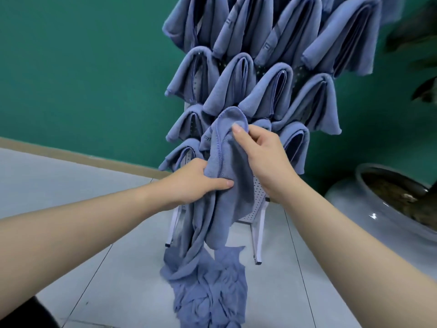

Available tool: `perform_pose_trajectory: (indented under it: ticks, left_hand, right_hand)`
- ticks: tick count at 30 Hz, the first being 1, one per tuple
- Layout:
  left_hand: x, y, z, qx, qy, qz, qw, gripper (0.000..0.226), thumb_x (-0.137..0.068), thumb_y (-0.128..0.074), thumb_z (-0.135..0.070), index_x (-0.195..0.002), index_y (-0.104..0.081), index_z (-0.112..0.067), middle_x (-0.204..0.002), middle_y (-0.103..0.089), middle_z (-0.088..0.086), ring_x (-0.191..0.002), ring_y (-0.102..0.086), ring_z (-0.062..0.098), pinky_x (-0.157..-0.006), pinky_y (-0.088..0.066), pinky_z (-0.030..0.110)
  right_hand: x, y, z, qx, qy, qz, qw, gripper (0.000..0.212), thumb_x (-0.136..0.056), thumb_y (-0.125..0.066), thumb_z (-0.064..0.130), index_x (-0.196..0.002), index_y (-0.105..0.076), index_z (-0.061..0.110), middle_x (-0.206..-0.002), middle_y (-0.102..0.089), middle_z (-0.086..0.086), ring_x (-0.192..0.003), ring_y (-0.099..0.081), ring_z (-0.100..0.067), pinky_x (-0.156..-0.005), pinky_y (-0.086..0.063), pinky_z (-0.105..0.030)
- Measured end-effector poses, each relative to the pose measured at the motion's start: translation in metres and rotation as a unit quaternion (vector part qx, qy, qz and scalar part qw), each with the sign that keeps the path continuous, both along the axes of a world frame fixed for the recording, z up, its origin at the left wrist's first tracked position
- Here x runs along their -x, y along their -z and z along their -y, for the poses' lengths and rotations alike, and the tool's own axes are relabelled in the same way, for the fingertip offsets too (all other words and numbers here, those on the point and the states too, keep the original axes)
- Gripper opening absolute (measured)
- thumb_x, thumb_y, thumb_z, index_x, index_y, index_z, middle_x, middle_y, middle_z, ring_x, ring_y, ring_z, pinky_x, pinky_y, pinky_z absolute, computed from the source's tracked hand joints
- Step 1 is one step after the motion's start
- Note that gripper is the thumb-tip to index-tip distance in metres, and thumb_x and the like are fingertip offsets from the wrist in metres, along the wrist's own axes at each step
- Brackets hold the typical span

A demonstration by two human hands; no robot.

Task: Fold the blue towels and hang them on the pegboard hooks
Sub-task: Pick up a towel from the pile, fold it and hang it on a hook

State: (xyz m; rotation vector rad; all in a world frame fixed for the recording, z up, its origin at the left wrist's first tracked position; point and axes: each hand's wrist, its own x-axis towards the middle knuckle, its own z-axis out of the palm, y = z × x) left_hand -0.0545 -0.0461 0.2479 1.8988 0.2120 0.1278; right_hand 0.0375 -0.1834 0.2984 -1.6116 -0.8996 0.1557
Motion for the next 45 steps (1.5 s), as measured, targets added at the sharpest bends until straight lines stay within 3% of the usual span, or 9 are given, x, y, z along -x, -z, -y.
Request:
perform_pose_trajectory:
  ticks: [8,18,23,26,29,33,36,40,45]
  left_hand:
    - [0.021,-0.032,-0.006,0.043,-0.004,0.068,0.997,0.020,-0.100,-0.066,-0.018,-0.111,-0.074,-0.005,-0.110,-0.079,0.007,-0.110,-0.073,0.021,-0.102,-0.056,0.039]
    - [0.022,0.001,-0.029,-0.057,-0.044,0.049,0.996,0.022,-0.107,-0.053,-0.026,-0.107,-0.071,-0.012,-0.111,-0.075,0.008,-0.104,-0.072,0.021,-0.102,-0.053,0.048]
    - [0.022,0.019,-0.010,-0.064,0.026,0.048,0.996,0.023,-0.107,-0.048,-0.030,-0.104,-0.069,-0.021,-0.094,-0.072,-0.021,-0.089,-0.064,-0.005,-0.082,-0.050,0.018]
    - [0.019,0.028,0.002,-0.063,0.056,0.066,0.994,0.018,-0.108,-0.049,-0.025,-0.120,-0.063,-0.027,-0.106,-0.069,-0.028,-0.106,-0.063,-0.012,-0.087,-0.047,0.010]
    - [0.012,0.032,0.003,-0.094,0.033,0.055,0.993,0.013,-0.105,-0.055,-0.023,-0.096,-0.061,-0.031,-0.080,-0.066,-0.031,-0.081,-0.061,-0.013,-0.069,-0.046,0.010]
    - [0.005,0.026,-0.014,-0.132,-0.041,0.056,0.989,0.018,-0.098,-0.057,-0.036,-0.091,-0.064,-0.022,-0.078,-0.068,-0.015,-0.069,-0.061,0.002,-0.060,-0.049,0.030]
    - [0.003,0.015,-0.019,-0.027,-0.092,0.089,0.991,0.023,-0.107,-0.051,-0.018,-0.088,-0.063,-0.023,-0.073,-0.065,-0.009,-0.054,-0.056,0.003,-0.047,-0.043,0.022]
    - [-0.005,0.002,-0.020,0.139,-0.123,0.122,0.975,0.023,-0.110,-0.047,-0.017,-0.106,-0.069,-0.010,-0.102,-0.079,0.007,-0.093,-0.076,0.016,-0.076,-0.060,0.028]
    - [-0.012,-0.002,-0.030,0.176,-0.179,0.130,0.959,0.024,-0.109,-0.048,-0.021,-0.116,-0.067,-0.007,-0.112,-0.078,0.008,-0.106,-0.075,0.018,-0.095,-0.059,0.035]
  right_hand:
    - [0.006,0.049,0.040,0.227,-0.158,-0.127,0.952,0.036,-0.091,-0.077,0.032,-0.118,-0.072,0.009,-0.119,-0.076,-0.006,-0.109,-0.071,-0.016,-0.098,-0.057,-0.035]
    - [-0.004,0.056,0.030,0.203,-0.047,0.062,0.976,0.042,-0.104,-0.059,0.027,-0.081,-0.057,-0.009,-0.071,-0.043,-0.003,-0.066,-0.037,-0.011,-0.060,-0.029,-0.028]
    - [-0.002,0.044,0.022,0.085,-0.021,0.032,0.996,0.032,-0.106,-0.056,0.015,-0.087,-0.064,-0.010,-0.071,-0.052,-0.004,-0.067,-0.046,-0.011,-0.065,-0.047,-0.030]
    - [0.004,0.046,0.012,0.051,-0.020,0.005,0.998,0.034,-0.104,-0.060,0.014,-0.076,-0.062,-0.004,-0.063,-0.045,-0.001,-0.063,-0.039,-0.013,-0.062,-0.041,-0.034]
    - [0.008,0.047,0.006,0.071,-0.010,0.016,0.997,0.038,-0.101,-0.063,0.014,-0.065,-0.057,0.005,-0.058,-0.039,0.003,-0.060,-0.033,-0.011,-0.060,-0.034,-0.030]
    - [0.006,0.050,0.006,0.090,-0.004,-0.033,0.995,0.023,-0.094,-0.073,0.027,-0.104,-0.068,0.007,-0.080,-0.063,0.000,-0.072,-0.057,-0.007,-0.068,-0.054,-0.030]
    - [-0.002,0.067,0.005,0.110,-0.064,-0.181,0.975,0.061,-0.078,-0.077,0.059,-0.125,-0.063,0.023,-0.119,-0.073,0.008,-0.108,-0.069,-0.005,-0.094,-0.058,-0.036]
    - [0.013,0.096,-0.004,0.178,-0.153,-0.230,0.945,0.051,-0.081,-0.082,0.038,-0.125,-0.065,0.018,-0.122,-0.075,0.003,-0.113,-0.070,-0.008,-0.096,-0.056,-0.026]
    - [0.032,0.118,-0.018,0.199,-0.092,-0.135,0.966,0.026,-0.095,-0.072,0.033,-0.100,-0.073,0.007,-0.104,-0.077,-0.013,-0.102,-0.073,-0.022,-0.097,-0.057,-0.052]
